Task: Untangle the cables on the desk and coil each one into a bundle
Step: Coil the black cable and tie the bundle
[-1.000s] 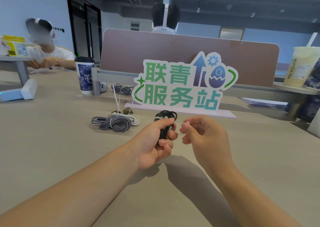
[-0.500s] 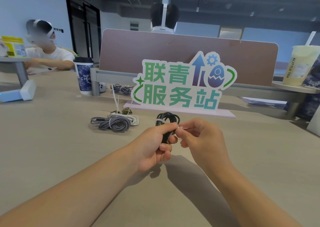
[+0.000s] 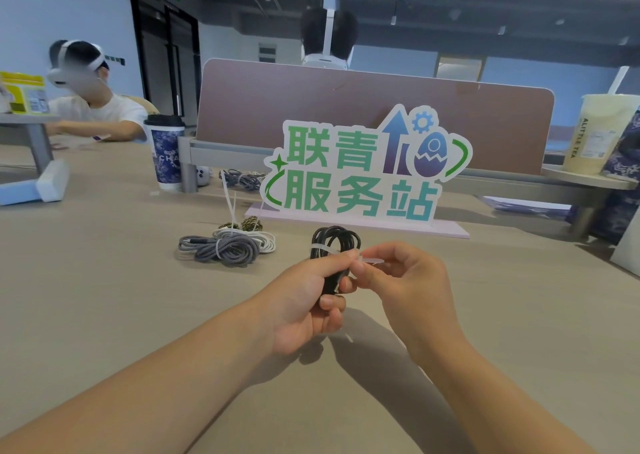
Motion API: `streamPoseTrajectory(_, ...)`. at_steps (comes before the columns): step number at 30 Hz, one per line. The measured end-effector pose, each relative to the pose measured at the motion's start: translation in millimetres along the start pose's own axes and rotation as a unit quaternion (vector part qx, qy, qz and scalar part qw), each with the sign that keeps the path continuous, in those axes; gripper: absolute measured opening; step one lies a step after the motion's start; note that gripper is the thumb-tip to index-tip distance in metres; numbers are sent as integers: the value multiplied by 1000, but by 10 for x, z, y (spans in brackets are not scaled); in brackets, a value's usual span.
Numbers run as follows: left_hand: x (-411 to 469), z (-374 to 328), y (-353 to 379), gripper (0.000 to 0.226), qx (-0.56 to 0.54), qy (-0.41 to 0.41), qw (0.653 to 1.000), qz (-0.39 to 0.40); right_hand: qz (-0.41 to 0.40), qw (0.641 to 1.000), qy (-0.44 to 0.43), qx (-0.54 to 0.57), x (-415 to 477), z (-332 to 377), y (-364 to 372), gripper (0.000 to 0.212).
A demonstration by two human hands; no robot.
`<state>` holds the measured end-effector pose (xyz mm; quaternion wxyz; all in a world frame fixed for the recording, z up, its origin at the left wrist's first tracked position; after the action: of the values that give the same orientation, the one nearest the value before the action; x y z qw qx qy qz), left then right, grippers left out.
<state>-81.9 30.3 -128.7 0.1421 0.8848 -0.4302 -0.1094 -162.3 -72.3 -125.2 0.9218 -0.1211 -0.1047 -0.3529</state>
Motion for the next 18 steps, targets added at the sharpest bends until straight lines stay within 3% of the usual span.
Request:
streamPoseTrajectory(4,32,8,-1,16,-8,32,999,-18,-2,999,40,33,17,28,8,11)
streamPoseTrajectory(9,54,3,-3,52,-27,84,996,-10,-32,984,158,79,75,78,-54,12)
streamPoseTrajectory(18,57,-24,-2,51,-42,133,989,42,-84,981,175,16,175,78,-114,16)
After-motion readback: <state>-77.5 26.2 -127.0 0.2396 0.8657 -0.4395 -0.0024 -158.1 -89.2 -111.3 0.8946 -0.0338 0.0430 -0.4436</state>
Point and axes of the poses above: each hand's wrist, its own x-axis towards the middle knuckle, its own y-axis out of the palm, z = x × y, the point moved 1 cm from there along x, towards the middle knuckle, and after that the axes turned 7 degrees about y, right-handed, at the moved point
